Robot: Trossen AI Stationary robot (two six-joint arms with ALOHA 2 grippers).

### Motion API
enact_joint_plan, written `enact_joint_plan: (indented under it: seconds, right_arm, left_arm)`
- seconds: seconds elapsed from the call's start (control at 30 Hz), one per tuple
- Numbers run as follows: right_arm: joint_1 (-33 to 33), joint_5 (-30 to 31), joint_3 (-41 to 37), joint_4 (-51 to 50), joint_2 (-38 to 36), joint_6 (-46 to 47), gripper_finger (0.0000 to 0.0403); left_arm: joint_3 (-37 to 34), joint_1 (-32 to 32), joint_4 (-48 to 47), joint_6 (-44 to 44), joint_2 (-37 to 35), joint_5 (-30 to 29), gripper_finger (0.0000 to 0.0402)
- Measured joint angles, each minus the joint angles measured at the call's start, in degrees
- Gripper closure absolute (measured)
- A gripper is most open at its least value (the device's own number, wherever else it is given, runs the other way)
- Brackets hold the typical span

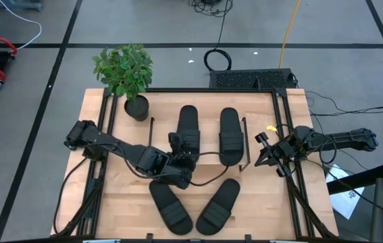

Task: Pick and place slides into the shelf
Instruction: Put the top left black slide on the shelf

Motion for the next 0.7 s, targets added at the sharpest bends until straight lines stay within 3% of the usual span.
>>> enact_joint_plan:
  seconds: [0.13, 0.3, 0.5, 0.6, 0.7]
  right_arm:
    - [0.00, 0.00, 0.00, -0.02, 0.00, 0.00, 0.0403]
    - [0.00, 0.02, 0.00, 0.00, 0.00, 0.02, 0.0403]
    - [0.00, 0.03, 0.00, 0.02, 0.00, 0.02, 0.0403]
    - [0.00, 0.24, 0.00, 0.13, 0.03, 0.03, 0.0403]
    - [0.00, 0.26, 0.00, 0.20, 0.09, 0.02, 0.0403]
  left_arm:
    - [0.00, 0.02, -1.62, 0.13, 0.00, 0.73, 0.0074]
    - [-0.02, 0.18, -1.74, 1.97, 0.00, 0.76, 0.0056]
    - [-3.21, 1.87, -0.50, 3.74, 0.03, 0.98, 0.0066]
    - [-5.37, 3.13, -0.06, 4.34, 0.09, -2.90, 0.0080]
    - [-6.54, 4.80, 2.94, 4.80, 0.09, -2.80, 0.0089]
